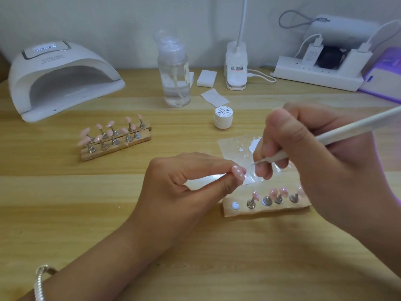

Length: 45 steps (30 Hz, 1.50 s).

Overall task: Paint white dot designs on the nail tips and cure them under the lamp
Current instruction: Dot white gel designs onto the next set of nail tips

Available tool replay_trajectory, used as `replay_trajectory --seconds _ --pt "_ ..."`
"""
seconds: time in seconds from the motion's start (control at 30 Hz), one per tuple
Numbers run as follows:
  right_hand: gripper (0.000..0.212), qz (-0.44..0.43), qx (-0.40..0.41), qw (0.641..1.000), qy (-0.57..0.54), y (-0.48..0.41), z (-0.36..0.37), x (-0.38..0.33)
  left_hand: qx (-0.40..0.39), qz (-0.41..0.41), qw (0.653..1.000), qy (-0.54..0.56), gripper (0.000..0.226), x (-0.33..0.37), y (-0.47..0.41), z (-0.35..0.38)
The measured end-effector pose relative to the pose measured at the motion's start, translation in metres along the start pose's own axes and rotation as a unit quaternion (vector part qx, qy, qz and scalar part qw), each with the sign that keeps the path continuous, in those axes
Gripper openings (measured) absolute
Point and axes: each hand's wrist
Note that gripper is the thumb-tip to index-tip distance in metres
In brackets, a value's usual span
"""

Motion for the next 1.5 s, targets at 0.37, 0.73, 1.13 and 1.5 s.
replay_trajectory --seconds 0.37,0.73,1.13,1.5 --pt "0.038 -0.022 0.079 0.997 0.002 -0.023 -0.021 -0.001 -0.056 -0.076 0.995 0.026 0.008 0.0 0.002 -0.002" --pt "0.041 -0.003 0.092 0.995 0.026 -0.025 -0.028 0.002 -0.157 -0.054 0.985 -0.036 0.01 -0.01 -0.003 -0.002" --pt "0.04 -0.016 0.095 0.995 0.018 -0.028 -0.035 0.002 -0.125 0.003 0.973 -0.195 0.031 0.005 -0.003 0.009" --pt "0.039 0.047 0.077 0.991 0.097 -0.029 -0.049 0.023 -0.048 0.047 0.976 -0.205 0.008 0.002 -0.002 0.043"
Point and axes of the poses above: each hand's wrist, its own y-axis away from the middle knuckle, its own z-axis out of the palm, x = y × z, and after that the axes turned 6 degrees about -z, right-handed
